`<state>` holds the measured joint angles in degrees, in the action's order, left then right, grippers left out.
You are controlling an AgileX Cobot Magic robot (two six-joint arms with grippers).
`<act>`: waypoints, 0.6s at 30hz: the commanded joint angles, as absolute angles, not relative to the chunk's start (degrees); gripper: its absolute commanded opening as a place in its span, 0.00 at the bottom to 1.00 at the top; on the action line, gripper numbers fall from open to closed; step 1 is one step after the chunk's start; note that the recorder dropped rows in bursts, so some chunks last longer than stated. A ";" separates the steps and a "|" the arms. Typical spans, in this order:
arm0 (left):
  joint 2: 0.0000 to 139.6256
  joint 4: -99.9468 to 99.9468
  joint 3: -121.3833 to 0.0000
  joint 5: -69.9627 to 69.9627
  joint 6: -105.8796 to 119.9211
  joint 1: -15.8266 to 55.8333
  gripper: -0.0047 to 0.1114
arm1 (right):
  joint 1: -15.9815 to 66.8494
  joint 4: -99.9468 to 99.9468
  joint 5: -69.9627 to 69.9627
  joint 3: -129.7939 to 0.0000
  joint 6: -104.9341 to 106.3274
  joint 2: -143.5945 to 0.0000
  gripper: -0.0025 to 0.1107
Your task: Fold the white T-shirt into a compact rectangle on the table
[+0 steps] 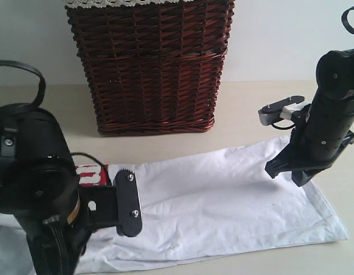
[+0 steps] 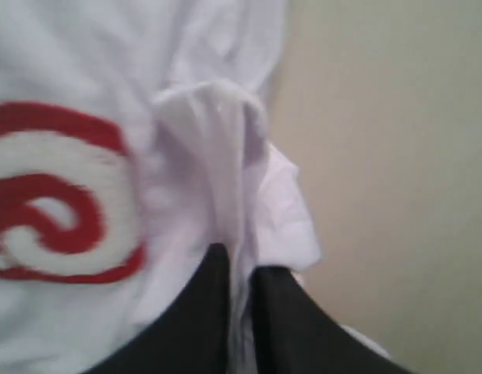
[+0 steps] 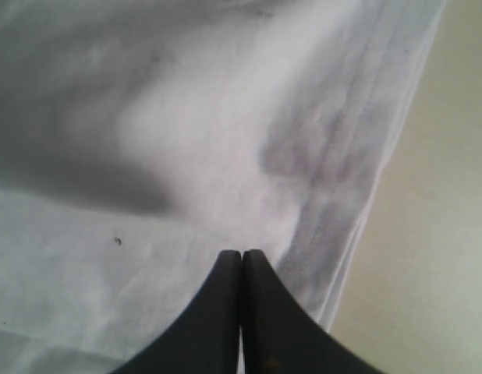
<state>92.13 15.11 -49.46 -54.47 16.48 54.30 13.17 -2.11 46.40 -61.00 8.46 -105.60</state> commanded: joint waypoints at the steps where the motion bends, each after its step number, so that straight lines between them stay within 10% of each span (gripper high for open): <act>1: 91.14 33.49 -50.85 -51.94 16.73 54.41 0.04 | 12.97 -1.97 45.56 -61.03 8.96 -105.12 0.02; 9: 92.82 37.76 -50.85 -40.92 16.73 54.41 0.06 | 12.97 -1.87 45.55 -61.03 8.96 -105.12 0.02; 18: 94.48 38.04 -50.85 -35.20 13.36 54.25 0.41 | 12.97 -1.89 45.22 -61.03 8.96 -105.12 0.02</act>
<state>94.15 36.90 -50.48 -36.40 15.95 54.30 13.17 -1.90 45.69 -61.00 8.46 -105.60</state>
